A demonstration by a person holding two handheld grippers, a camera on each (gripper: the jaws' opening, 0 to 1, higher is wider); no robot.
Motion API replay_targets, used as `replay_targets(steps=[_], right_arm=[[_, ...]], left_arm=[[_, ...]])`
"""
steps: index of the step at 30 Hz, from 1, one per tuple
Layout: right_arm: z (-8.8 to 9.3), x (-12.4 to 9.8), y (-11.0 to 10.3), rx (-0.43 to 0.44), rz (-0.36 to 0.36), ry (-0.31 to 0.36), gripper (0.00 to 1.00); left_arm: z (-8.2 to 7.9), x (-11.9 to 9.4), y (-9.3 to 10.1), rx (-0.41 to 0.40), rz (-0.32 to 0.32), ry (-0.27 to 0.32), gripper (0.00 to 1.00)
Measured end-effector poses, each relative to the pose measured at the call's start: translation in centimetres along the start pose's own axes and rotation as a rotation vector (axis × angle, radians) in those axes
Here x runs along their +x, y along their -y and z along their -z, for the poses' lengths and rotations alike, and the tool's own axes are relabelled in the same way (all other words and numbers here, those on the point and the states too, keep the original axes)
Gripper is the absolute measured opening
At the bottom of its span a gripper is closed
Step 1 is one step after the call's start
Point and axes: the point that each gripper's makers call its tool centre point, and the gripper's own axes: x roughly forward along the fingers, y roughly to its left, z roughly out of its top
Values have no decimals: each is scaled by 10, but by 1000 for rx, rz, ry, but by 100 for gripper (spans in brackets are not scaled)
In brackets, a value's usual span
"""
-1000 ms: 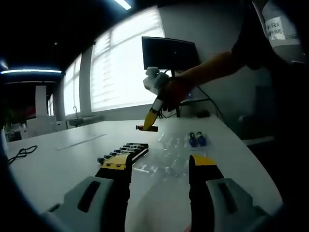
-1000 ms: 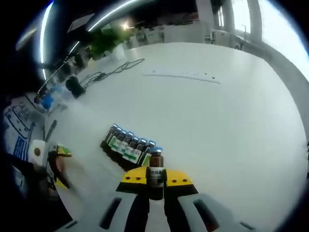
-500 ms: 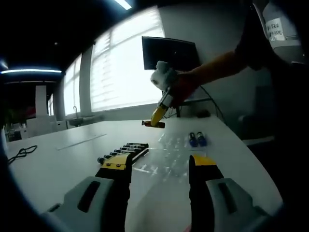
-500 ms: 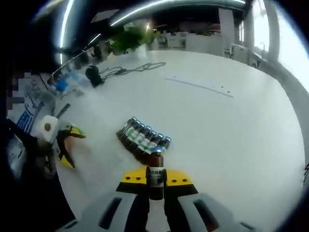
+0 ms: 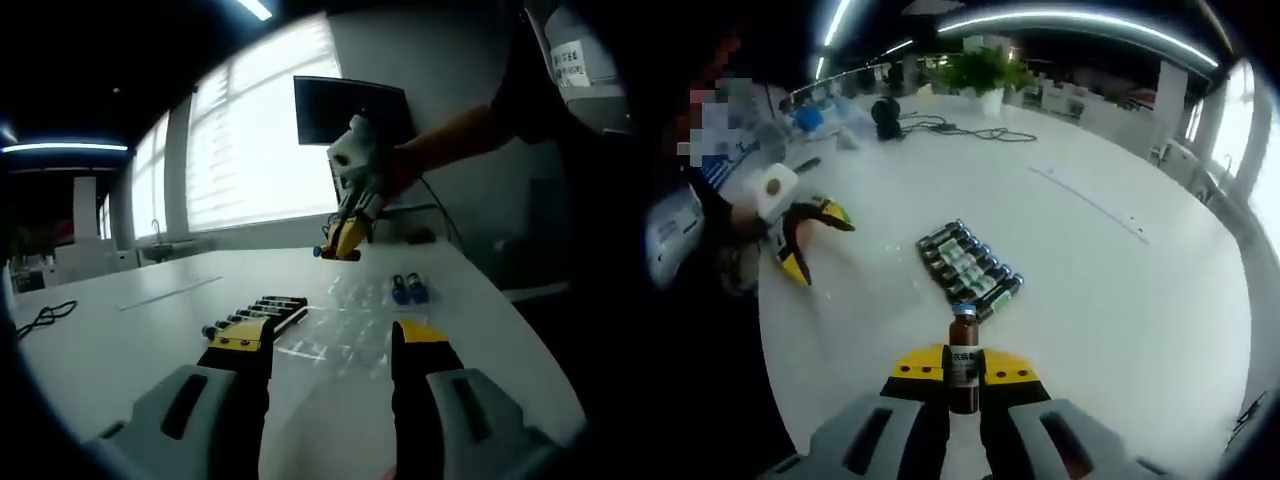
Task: Grip medicine bottles put into box
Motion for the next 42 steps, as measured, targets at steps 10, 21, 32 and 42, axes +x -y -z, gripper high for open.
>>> replay_targets(steps=[10,21,32,42], right_arm=[[8,-1,-17,-205,-47,-39,7],[18,-3,-30,-364,-127,-67,7],[35,-4,-35,-500,-178,-142,7],[46,3,-46,-640,-227,-219,7]], left_arm=[[-1,0,0,2,-2,2,40],[-1,1,0,0,-3,2,40],[-1,1,1,6,0,0,40],[0,0,1,5,1,0,40]])
